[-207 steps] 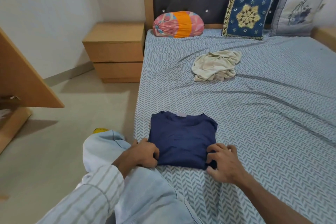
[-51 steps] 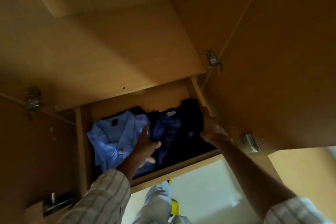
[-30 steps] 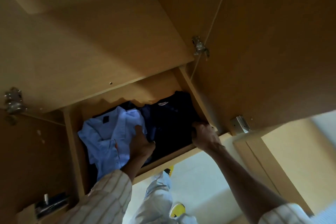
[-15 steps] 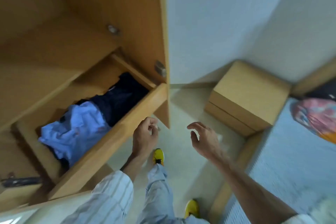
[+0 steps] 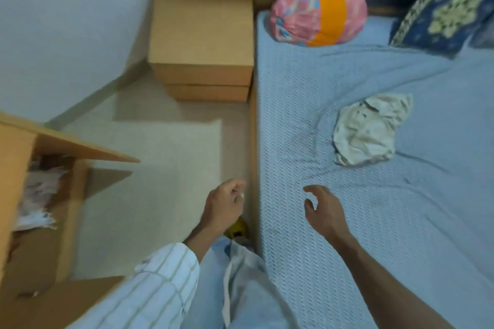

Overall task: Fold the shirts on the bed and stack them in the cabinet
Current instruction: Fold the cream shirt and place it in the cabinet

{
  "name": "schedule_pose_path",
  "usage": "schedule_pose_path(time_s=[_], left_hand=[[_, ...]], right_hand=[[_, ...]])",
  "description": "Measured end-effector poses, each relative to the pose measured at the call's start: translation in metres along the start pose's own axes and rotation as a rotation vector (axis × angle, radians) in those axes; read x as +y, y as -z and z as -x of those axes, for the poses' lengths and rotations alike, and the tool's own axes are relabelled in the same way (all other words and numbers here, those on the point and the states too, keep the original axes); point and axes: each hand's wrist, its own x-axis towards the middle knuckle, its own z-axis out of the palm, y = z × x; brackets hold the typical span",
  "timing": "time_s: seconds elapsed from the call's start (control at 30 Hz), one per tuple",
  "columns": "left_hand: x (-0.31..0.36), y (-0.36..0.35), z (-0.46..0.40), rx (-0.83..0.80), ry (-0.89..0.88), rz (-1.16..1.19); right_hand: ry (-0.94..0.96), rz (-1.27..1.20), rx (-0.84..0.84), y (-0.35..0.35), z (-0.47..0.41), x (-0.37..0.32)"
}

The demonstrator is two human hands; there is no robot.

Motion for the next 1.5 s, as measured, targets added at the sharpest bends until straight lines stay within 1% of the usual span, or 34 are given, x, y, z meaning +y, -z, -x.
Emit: schedule_pose_path(time_s=[0.07, 0.17, 0.2, 0.3, 0.37, 0.47, 0.5, 0.57, 0.63, 0.7, 0.77, 0.83, 0.93, 0.97, 1.03, 1.1, 1.2, 1.27, 1.4, 1.5], left_hand=[[-0.005, -0.032, -0.024, -0.109, -0.018, -0.047], [-0.031, -0.097, -0.071, -0.248, -0.034, -0.125], [-0.032, -0.106, -0.081, -0.281, -0.034, -0.134], [-0.069, -0.172, -0.126, -0.413, -0.078, -0.171], [-0.095, -0.208, -0.151, -0.496, -0.152, -0.287], [-0.13, -0.244, -0.177, -0.589, -0.343, -0.619], [-0.138, -0.253, -0.181, -0.58, -0.408, -0.721], [-0.143, -0.264, -0.185, -0.509, -0.51, -0.885], [-0.146, -0.281, -0.186, -0.408, -0.578, -1.019], [-0.146, -0.299, -0.187, -0.304, -0.594, -1.083], [-0.144, -0.315, -0.188, -0.242, -0.582, -1.109], [-0.139, -0.323, -0.191, -0.212, -0.554, -1.1], [-0.13, -0.335, -0.186, -0.165, -0.489, -1.122], [-0.129, -0.337, -0.186, -0.164, -0.461, -1.11], [-0.128, -0.341, -0.178, -0.111, -0.405, -1.076], [-0.127, -0.347, -0.167, -0.11, -0.324, -0.981], [-0.119, -0.368, -0.149, -0.108, -0.175, -0.857], [-0.113, -0.378, -0.149, -0.094, -0.121, -0.83], [-0.101, -0.379, -0.155, -0.145, -0.071, -0.868], [-0.099, -0.376, -0.165, -0.191, -0.035, -0.901]], right_hand=[[-0.109, 0.004, 0.001, -0.009, -0.006, 0.04], [-0.246, 0.057, -0.031, -0.039, -0.022, 0.107], [-0.265, 0.072, -0.041, -0.042, -0.028, 0.118], [-0.334, 0.125, -0.086, -0.091, -0.053, 0.185], [-0.379, 0.165, -0.124, -0.119, -0.068, 0.219], [-0.407, 0.208, -0.17, -0.15, -0.083, 0.253], [-0.39, 0.21, -0.157, -0.159, -0.085, 0.262], [-0.366, 0.199, -0.098, -0.169, -0.084, 0.271], [-0.381, 0.137, -0.056, -0.177, -0.082, 0.279], [-0.359, 0.086, -0.028, -0.177, -0.082, 0.287], [-0.311, 0.057, -0.001, -0.175, -0.083, 0.295], [-0.288, 0.05, -0.003, -0.176, -0.087, 0.302], [-0.204, 0.045, -0.022, -0.174, -0.089, 0.316], [-0.196, 0.04, -0.048, -0.174, -0.092, 0.319], [-0.145, 0.027, -0.08, -0.171, -0.091, 0.323], [-0.102, 0.079, -0.095, -0.171, -0.089, 0.327], [-0.006, 0.08, -0.027, -0.153, -0.102, 0.337], [0.042, 0.08, 0.08, -0.135, -0.125, 0.342], [0.116, 0.068, 0.29, -0.108, -0.179, 0.345], [0.216, 0.159, 0.393, -0.099, -0.223, 0.349]])
